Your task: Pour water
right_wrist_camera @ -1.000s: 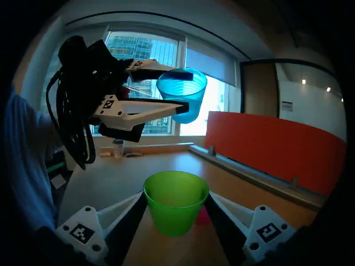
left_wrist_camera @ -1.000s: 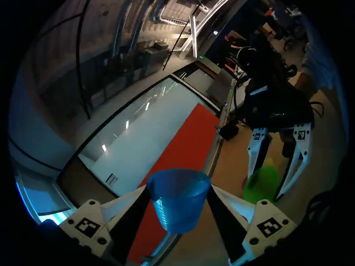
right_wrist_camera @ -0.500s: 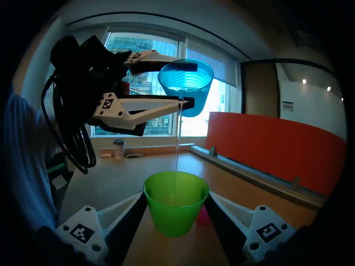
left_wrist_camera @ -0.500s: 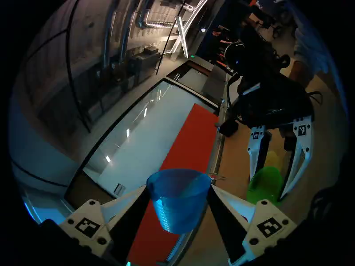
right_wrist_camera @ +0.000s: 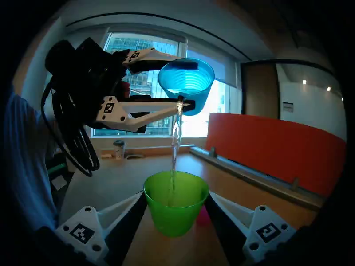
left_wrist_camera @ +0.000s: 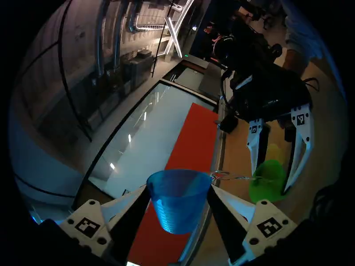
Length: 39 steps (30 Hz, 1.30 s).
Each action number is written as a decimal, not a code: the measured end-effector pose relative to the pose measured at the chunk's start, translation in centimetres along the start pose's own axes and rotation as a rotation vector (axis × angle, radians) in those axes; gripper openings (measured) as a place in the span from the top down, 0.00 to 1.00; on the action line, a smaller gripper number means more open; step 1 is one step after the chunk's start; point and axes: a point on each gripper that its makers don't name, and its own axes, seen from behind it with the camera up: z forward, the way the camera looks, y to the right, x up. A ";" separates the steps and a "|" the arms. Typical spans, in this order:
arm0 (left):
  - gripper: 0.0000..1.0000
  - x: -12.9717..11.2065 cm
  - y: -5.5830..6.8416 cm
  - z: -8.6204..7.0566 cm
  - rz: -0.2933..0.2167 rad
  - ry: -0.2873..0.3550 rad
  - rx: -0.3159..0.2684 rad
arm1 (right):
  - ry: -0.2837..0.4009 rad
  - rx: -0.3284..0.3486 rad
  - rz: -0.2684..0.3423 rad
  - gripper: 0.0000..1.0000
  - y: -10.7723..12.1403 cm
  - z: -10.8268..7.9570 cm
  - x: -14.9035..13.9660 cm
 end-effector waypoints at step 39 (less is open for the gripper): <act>0.14 1.2 -1.5 -0.2 0.228 0.002 0.041 | 0.005 -0.002 -0.007 0.10 0.1 0.1 0.3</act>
